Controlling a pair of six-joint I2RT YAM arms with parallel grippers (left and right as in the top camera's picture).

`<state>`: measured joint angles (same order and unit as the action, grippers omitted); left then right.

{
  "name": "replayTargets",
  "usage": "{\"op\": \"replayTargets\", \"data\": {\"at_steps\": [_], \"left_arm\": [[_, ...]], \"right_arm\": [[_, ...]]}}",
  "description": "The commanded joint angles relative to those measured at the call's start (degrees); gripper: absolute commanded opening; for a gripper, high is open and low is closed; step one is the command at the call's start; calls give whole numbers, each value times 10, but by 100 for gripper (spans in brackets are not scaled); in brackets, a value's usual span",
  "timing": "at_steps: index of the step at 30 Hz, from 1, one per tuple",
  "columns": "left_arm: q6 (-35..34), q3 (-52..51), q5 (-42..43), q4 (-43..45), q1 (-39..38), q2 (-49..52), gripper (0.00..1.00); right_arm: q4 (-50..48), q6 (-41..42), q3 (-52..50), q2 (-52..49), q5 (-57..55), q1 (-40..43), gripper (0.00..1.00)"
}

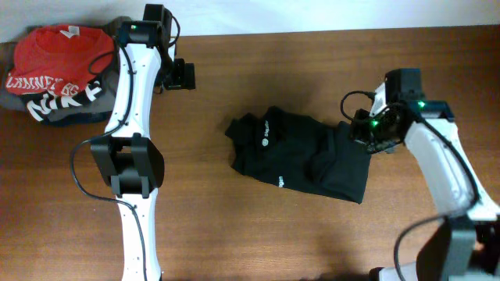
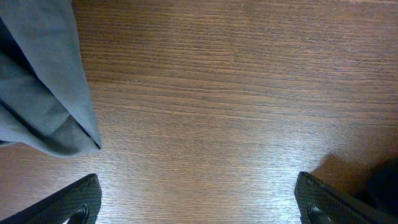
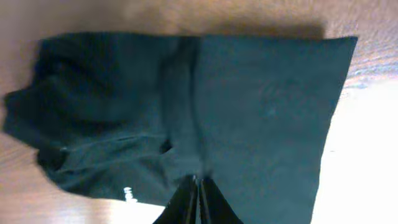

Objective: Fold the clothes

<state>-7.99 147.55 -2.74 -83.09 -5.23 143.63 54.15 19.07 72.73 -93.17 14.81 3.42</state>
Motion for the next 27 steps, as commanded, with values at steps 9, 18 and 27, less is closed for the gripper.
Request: {"op": "replayTargets", "data": {"at_steps": [9,18,27], "left_arm": [[-1,7,4,0,0,-19,99],[-1,7,4,0,0,-19,99],[-1,7,4,2,0,-19,99]], "right_arm": [[-52,-2,-10,-162,94,-17,4],[-56,11,-4,-151,88,-30,4],[-60,11,-6,-147,88,-50,4]]}}
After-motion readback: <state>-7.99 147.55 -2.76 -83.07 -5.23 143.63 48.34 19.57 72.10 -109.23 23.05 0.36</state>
